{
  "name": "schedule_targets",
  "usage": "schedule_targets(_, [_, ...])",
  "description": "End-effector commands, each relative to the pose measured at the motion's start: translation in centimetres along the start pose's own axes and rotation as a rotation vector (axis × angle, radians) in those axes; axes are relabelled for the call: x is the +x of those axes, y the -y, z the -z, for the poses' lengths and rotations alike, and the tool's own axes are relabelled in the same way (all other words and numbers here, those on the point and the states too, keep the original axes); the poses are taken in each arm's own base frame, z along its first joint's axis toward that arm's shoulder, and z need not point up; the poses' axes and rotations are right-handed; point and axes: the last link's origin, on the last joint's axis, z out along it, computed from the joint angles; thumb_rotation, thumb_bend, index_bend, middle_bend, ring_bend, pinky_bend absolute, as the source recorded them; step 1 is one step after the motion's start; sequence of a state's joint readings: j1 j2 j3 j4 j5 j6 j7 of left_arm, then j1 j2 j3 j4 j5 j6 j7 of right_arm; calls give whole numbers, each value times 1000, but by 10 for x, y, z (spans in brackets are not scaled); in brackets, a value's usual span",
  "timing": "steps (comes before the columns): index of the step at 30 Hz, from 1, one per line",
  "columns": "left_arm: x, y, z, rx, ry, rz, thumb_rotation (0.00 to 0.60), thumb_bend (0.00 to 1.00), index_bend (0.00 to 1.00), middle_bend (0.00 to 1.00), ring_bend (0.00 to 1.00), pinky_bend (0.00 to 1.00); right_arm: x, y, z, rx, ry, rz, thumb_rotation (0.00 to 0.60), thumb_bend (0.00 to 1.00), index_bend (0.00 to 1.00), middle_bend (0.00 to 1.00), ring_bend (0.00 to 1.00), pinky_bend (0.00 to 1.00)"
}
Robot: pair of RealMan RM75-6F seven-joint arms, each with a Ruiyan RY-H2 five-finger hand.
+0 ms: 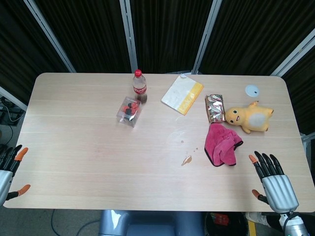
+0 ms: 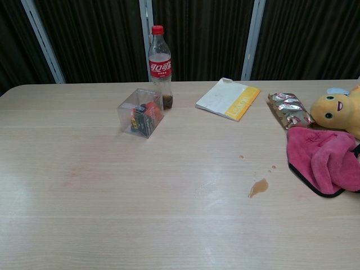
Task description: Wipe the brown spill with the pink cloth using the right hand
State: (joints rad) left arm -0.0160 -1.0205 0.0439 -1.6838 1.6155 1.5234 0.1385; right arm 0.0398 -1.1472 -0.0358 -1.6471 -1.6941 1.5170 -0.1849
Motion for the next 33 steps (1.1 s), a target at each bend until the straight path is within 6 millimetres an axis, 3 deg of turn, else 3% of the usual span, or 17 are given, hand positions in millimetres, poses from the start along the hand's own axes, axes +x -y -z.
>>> schedule_targets(1, [0, -1, 0, -3, 3, 0, 600, 0, 0, 0, 0, 0, 0, -1, 0, -6, 6, -9, 600, 0, 0, 0, 0, 48])
schedule_targets(8, [0, -1, 1, -3, -4, -1, 600, 0, 0, 0, 0, 0, -3, 1, -7, -12, 27, -13, 600, 0, 14, 0, 0, 145])
schedule_targets(13, [0, -2, 1, -7, -5, 1, 600, 0, 0, 0, 0, 0, -10, 8, -22, -22, 58, -24, 600, 0, 42, 0, 0, 166])
schedule_targets(24, [-1, -1, 0, -2, 5, 13, 600, 0, 0, 0, 0, 0, -38, 41, -86, -15, 100, -2, 600, 0, 61, 0, 0, 166])
schedule_targets(33, [-3, 0, -2, 8, 26, 27, 600, 0, 0, 0, 0, 0, -71, 44, -118, -94, 147, 30, 600, 0, 98, 0, 0, 179])
